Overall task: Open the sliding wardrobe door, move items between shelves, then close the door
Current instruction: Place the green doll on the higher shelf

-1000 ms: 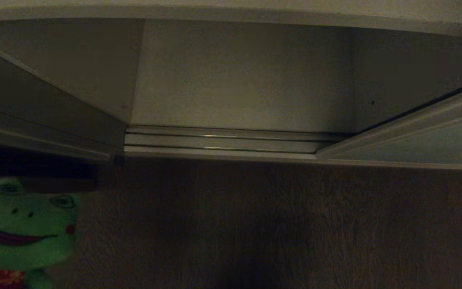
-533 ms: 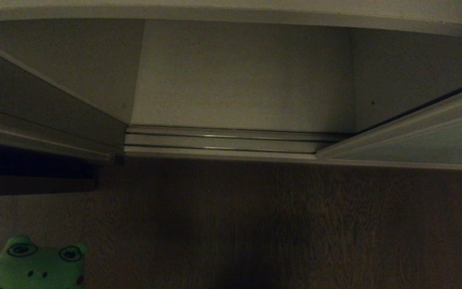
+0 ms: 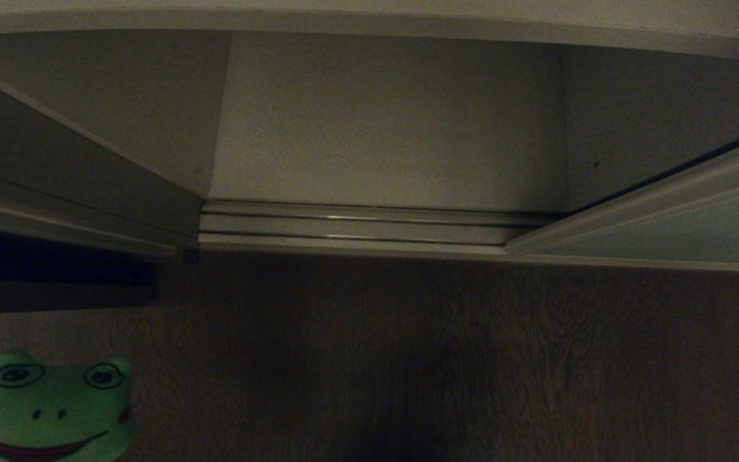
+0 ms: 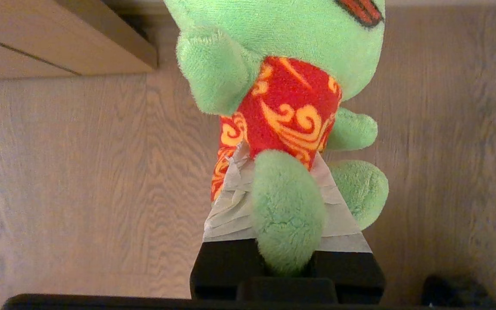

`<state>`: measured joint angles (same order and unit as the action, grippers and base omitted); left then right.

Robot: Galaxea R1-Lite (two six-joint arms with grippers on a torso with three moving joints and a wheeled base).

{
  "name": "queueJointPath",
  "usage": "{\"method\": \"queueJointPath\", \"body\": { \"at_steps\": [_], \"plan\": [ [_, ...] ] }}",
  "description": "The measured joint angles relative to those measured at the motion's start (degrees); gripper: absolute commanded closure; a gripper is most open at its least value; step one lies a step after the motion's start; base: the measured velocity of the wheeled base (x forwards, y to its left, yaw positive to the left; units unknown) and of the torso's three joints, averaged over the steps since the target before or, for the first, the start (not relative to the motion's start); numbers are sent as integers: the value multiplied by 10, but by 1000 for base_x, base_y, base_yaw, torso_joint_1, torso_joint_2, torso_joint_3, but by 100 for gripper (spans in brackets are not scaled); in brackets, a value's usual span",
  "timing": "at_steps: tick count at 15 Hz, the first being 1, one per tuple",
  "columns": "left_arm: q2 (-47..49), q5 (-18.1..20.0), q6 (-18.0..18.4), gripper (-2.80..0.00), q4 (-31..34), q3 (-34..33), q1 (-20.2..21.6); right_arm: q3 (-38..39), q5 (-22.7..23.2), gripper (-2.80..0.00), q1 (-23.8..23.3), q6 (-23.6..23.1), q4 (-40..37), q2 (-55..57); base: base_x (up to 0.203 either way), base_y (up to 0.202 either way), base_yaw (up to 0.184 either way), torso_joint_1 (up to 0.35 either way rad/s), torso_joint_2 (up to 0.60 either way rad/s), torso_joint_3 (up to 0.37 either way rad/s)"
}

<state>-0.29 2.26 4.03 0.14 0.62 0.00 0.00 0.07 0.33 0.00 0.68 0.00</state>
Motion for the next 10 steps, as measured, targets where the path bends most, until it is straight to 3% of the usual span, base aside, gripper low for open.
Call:
{"method": "queueJointPath", "body": {
  "at_steps": [6, 10],
  "plan": [
    [0, -1, 2, 0, -1, -5, 0, 0, 0, 0, 0, 0, 0, 0, 0, 0, 0, 0, 0, 10],
    [0, -1, 1, 0, -1, -6, 0, 0, 0, 0, 0, 0, 0, 0, 0, 0, 0, 3, 2, 159]
  ]
}}
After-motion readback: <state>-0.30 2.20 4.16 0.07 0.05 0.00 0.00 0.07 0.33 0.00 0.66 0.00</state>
